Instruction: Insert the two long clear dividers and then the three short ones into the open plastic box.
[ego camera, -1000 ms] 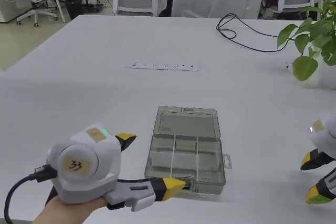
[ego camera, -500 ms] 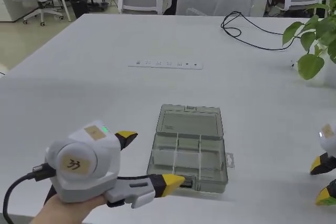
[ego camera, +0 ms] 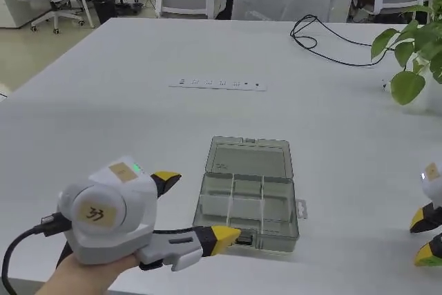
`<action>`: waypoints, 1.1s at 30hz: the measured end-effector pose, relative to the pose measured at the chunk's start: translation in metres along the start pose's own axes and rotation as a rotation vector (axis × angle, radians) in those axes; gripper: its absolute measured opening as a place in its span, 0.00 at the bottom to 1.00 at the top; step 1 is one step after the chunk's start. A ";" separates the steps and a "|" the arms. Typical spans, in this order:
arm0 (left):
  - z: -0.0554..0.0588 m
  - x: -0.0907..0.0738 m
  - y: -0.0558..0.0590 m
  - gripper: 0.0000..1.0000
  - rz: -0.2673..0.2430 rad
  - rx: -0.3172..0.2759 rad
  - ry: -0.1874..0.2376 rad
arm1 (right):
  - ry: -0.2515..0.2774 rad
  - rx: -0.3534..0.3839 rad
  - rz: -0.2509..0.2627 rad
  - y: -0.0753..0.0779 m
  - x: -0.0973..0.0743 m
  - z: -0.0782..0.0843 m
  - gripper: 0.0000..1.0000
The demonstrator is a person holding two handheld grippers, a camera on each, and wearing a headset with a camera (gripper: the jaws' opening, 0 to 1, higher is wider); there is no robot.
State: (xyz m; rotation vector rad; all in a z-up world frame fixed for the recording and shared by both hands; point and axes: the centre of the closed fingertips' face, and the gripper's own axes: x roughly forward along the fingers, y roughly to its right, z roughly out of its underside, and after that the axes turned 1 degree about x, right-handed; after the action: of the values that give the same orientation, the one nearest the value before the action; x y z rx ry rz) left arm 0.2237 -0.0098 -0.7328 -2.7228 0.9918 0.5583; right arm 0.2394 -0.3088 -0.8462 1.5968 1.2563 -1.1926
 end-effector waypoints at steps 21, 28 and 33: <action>-0.005 0.002 0.021 0.57 0.077 -0.111 0.027 | 0.116 -0.095 0.138 0.002 -0.019 -0.042 0.32; -0.006 0.003 0.024 0.48 0.089 -0.163 0.032 | 0.199 -0.138 0.174 -0.006 -0.030 -0.082 0.32; -0.010 0.001 0.027 0.43 0.110 -0.211 0.053 | 0.249 -0.185 0.190 -0.007 -0.034 -0.107 0.32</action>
State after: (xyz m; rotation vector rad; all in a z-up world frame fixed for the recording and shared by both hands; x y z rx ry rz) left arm 0.2094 -0.0341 -0.7259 -2.8926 1.1634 0.6474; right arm 0.2519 -0.2151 -0.7847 1.7189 1.2942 -0.7548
